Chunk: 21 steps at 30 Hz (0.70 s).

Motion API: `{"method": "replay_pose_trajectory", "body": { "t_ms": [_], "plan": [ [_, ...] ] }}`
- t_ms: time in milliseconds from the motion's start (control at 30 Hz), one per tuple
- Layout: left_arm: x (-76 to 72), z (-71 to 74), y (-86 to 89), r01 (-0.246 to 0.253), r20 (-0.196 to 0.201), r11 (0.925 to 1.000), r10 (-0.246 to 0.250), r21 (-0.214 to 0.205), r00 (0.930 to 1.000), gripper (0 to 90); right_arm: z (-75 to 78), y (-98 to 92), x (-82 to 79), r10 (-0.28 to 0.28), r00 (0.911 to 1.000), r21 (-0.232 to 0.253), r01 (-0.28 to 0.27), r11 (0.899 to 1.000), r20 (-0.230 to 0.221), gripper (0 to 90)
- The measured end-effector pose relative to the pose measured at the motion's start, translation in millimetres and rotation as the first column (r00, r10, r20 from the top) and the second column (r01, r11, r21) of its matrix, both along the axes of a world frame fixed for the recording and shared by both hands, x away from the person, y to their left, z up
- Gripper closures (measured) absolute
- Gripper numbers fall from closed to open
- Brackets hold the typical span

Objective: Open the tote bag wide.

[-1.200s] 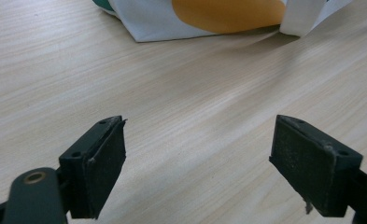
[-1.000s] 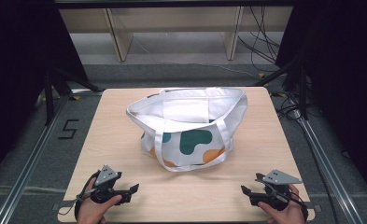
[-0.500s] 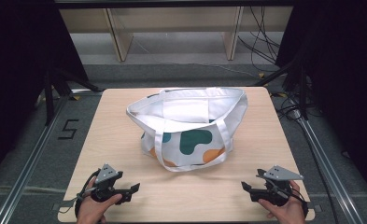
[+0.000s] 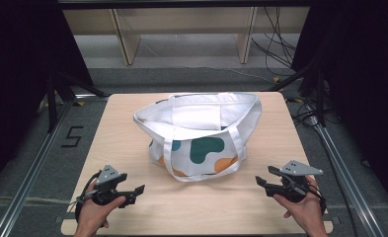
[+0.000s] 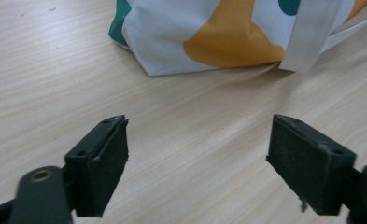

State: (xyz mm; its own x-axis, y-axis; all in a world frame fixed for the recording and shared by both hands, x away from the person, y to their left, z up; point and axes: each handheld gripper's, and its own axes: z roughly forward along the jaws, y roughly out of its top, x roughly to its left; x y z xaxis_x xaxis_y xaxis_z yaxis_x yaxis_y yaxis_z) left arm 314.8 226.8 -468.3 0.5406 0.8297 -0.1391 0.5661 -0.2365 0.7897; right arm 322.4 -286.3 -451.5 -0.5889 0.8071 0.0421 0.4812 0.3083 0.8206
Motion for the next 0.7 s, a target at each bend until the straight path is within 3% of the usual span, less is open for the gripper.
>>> {"method": "replay_pose_trajectory", "body": {
  "t_ms": [33,167,200,233,333,367,400,433,467,500,567,700],
  "plan": [
    [2.7,3.5,2.0,0.032,0.0,0.999,-0.032,0.03,0.9995,23.6,3.8,-0.1,2.1,0.006,1.0,-0.003,-0.006,1.0,0.001,43.8],
    [10.6,13.0,-3.0,0.006,0.032,1.0,-0.006,-0.005,0.9995,36.4,17.9,3.3,9.7,0.006,1.0,0.016,-0.006,1.0,0.001,55.8],
    [12.6,16.1,-2.4,0.009,0.031,0.9997,-0.009,0.025,0.9995,41.6,21.9,3.8,11.8,0.005,1.0,0.011,-0.005,1.0,-0.002,58.9],
    [16.0,17.2,-3.0,0.023,0.047,0.9995,-0.024,0.021,0.9986,47.2,24.6,2.9,17.3,0.035,0.9992,0.001,-0.035,0.999,0.02,63.3],
    [22.2,21.8,-4.9,0.033,0.042,0.9993,-0.033,0.017,0.9985,65.7,35.6,7.4,23.1,0.048,0.9987,-0.003,-0.048,0.999,0.017,75.4],
    [24.1,23.1,-5.4,0.045,0.048,0.9989,-0.045,0.013,0.9978,71.4,38.9,7.7,26.8,0.064,0.9969,-0.017,-0.063,0.998,0.045,78.2],
    [25.4,25.0,-6.0,0.054,0.048,0.9985,-0.054,0.006,0.9974,76.6,43.6,10.0,26.6,0.06,0.9979,-0.009,-0.06,0.998,0.021,81.6],
    [27.1,27.1,-6.4,0.067,0.05,0.9977,-0.066,-0.014,0.9966,80.8,47.5,11.5,28.4,0.065,0.9971,-0.002,-0.065,0.998,0.038,84.5],
    [28.4,31.0,-5.9,0.075,0.052,0.9972,-0.074,-0.003,0.9959,84.8,52.5,12.4,29.8,0.074,0.9964,-0.008,-0.074,0.997,0.042,86.8],
    [30.7,34.6,-5.1,0.09,0.058,0.996,-0.09,0.0,0.9943,86.9,57.2,13.3,31.5,0.081,0.9952,-0.012,-0.08,0.997,0.055,88.1],
    [35.1,44.1,-4.9,0.096,0.052,0.9946,-0.094,-0.038,0.9942,89.3,66.6,15.5,35.7,0.088,0.9927,-0.008,-0.088,0.996,0.083,90.0],
    [42.1,67.4,-9.9,0.12,0.069,0.9904,-0.115,-0.069,0.991,89.5,89.6,20.4,42.6,0.112,0.9882,-0.008,-0.112,0.994,0.104,90.0]
  ]
}}
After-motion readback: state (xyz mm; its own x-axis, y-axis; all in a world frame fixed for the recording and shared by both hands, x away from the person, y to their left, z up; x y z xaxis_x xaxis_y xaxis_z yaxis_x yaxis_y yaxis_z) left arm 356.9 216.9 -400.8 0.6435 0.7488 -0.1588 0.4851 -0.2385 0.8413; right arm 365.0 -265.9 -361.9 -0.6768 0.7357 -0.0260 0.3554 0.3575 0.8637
